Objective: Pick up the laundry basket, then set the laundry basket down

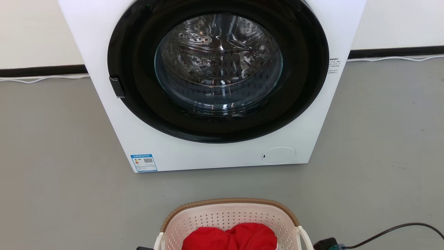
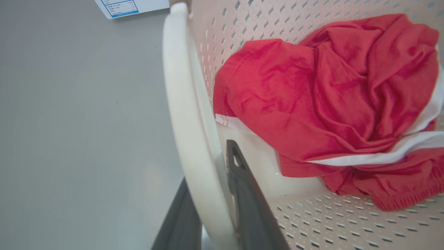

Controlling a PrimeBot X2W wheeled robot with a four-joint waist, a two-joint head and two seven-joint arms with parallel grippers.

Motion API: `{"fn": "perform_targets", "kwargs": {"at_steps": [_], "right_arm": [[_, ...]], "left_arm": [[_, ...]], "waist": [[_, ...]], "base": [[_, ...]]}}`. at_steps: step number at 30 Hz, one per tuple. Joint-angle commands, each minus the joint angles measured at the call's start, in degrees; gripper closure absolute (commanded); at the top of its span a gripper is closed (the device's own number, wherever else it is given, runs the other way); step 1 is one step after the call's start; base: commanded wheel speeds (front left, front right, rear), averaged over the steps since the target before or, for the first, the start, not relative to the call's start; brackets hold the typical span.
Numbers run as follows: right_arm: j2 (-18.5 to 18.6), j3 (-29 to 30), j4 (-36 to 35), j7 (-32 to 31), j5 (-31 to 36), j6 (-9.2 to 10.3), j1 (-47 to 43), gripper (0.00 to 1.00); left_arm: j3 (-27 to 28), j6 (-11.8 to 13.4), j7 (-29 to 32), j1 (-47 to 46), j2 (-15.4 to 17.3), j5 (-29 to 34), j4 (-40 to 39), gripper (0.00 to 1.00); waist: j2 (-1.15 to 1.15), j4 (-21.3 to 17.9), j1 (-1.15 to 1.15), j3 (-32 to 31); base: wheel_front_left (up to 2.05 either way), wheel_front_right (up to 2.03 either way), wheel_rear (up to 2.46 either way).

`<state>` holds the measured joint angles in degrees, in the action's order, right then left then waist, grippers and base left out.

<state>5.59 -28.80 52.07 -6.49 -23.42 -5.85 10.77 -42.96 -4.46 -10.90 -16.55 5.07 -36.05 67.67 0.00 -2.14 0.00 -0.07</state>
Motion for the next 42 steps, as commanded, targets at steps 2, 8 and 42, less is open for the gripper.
{"fn": "perform_targets", "kwargs": {"at_steps": [2,8,42], "right_arm": [[-2.71,-3.29,-2.66,-0.14,-0.21,-1.64,0.5,1.0],[-2.71,-3.71,-2.92,-0.54,-0.39,-1.64,0.52,1.0],[-2.71,-2.87,-2.39,1.34,-1.26,-1.64,3.82,1.0]], "left_arm": [[-0.36,-0.73,-0.3,-1.44,-2.19,-0.38,-3.02,1.0],[-1.94,-0.36,-0.51,-1.55,-2.19,-1.71,-3.09,1.0],[-5.89,0.09,-2.63,-7.52,-2.19,-6.49,-0.39,1.0]], "waist": [[0.0,-0.01,0.0,-0.04],[0.0,-0.38,0.0,0.12],[0.0,-0.01,0.0,5.45]], "base": [[0.0,0.0,0.0],[0.0,0.0,0.0],[0.0,0.0,0.0]]}}
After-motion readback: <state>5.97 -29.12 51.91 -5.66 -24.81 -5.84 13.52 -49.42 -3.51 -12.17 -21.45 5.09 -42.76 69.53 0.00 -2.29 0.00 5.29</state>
